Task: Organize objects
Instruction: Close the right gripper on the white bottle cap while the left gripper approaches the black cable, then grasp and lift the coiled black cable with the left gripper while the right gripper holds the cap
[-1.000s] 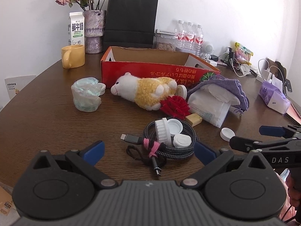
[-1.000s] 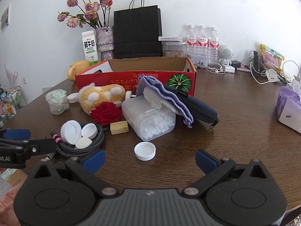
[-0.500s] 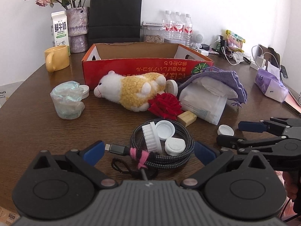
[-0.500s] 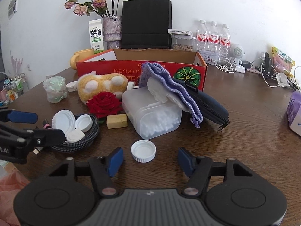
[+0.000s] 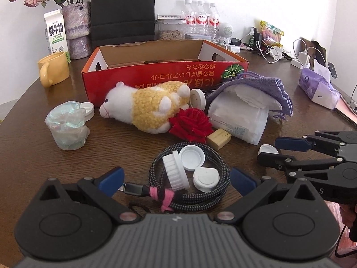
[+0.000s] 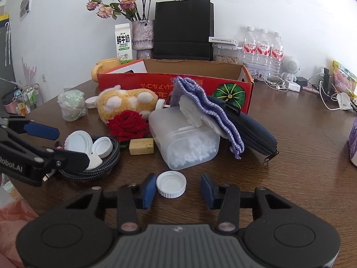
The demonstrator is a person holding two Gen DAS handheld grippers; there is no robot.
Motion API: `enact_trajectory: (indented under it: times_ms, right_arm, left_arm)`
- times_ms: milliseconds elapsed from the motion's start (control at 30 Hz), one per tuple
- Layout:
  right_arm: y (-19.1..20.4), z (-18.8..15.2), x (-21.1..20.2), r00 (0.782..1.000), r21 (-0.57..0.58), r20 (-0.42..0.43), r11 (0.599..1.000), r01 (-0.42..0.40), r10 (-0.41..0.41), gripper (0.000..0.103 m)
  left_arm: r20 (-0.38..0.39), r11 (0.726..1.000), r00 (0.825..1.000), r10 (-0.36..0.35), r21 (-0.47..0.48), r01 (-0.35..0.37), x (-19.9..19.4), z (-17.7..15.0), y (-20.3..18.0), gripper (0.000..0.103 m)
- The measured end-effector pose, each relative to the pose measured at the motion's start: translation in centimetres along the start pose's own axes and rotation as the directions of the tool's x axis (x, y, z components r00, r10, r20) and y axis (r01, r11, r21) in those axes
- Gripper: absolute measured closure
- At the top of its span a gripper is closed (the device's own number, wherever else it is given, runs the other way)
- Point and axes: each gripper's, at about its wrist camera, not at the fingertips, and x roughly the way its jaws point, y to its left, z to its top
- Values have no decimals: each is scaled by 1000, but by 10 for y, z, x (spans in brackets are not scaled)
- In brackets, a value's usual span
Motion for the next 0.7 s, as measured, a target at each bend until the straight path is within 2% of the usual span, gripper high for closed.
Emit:
enact_trajectory:
  times_ms: [33,67,367,533,700]
  right_arm:
    - [-1,-1,-1,1000,-2,7,1000,-9,9,74]
    - [-2,-2,-1,1000,-3,14,1000,-16,16,76]
    - [-4,-6,-1,999,-16,37,999,-34,35,76]
    - [-5,-7,-2,998,-15,46,999,-41,42,76]
    - [-6,-9,-2,997,-18,56,999,-44,45,76]
  left_arm:
    - [-4,1000,1000,-1,-1,1,1,1,0,0]
    - [-10,1000,1000,-5,-2,5,2,1,0,0]
    - [-57,999,998,-6,49,9,9,15,-10,0]
    - [-126,998,992,-10,67,18,21,22,-13,0]
    - [-207,999,978,-16,40,25,36,20,-14,0]
